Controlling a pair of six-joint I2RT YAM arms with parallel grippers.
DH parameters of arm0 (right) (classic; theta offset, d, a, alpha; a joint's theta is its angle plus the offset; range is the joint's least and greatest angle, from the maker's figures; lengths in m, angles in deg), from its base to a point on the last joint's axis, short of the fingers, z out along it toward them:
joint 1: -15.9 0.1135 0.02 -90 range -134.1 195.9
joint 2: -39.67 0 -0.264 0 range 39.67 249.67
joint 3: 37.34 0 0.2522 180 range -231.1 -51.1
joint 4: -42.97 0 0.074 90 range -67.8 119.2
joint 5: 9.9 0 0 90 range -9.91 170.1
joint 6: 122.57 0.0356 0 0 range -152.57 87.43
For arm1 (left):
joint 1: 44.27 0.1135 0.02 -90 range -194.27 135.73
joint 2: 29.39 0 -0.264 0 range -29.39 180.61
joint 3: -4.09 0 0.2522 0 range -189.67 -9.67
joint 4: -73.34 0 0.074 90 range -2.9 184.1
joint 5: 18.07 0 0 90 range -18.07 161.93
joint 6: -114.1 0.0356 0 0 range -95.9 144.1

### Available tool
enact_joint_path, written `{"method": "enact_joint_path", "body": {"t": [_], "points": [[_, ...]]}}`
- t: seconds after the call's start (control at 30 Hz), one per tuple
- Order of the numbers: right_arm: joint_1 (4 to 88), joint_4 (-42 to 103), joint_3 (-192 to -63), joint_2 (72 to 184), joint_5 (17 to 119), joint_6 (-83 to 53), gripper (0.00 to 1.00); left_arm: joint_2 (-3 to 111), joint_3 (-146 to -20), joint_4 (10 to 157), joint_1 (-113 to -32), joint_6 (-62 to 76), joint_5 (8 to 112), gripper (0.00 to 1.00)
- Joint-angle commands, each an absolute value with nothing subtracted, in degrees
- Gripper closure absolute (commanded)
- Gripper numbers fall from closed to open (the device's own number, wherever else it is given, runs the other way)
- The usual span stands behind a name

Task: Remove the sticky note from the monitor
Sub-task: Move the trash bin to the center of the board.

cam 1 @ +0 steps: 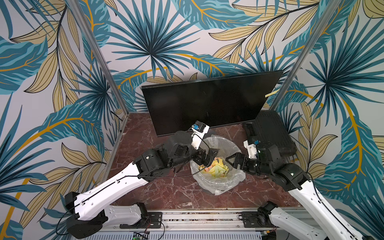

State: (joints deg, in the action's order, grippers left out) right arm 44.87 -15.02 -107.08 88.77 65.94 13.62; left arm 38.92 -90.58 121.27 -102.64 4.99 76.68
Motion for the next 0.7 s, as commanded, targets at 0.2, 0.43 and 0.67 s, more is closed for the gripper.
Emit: {"method": "enact_joint_path", "body": {"t": [0.2, 0.43, 0.67], "points": [[50.6, -5.7, -105.1, 93.3, 64.5, 17.8, 0.08, 37.4, -90.4, 121.4, -102.8, 3.9, 77.6, 0.00], [56.5, 0.8, -106.9, 99.7, 66.4, 19.9, 0.08, 36.3, -89.9, 121.0, -102.8, 2.9, 81.9, 0.00], [61.6, 7.0, -110.6, 108.3, 67.5, 21.2, 0.08, 32.6, -87.5, 121.8, -102.8, -1.0, 92.4, 0.00]]}}
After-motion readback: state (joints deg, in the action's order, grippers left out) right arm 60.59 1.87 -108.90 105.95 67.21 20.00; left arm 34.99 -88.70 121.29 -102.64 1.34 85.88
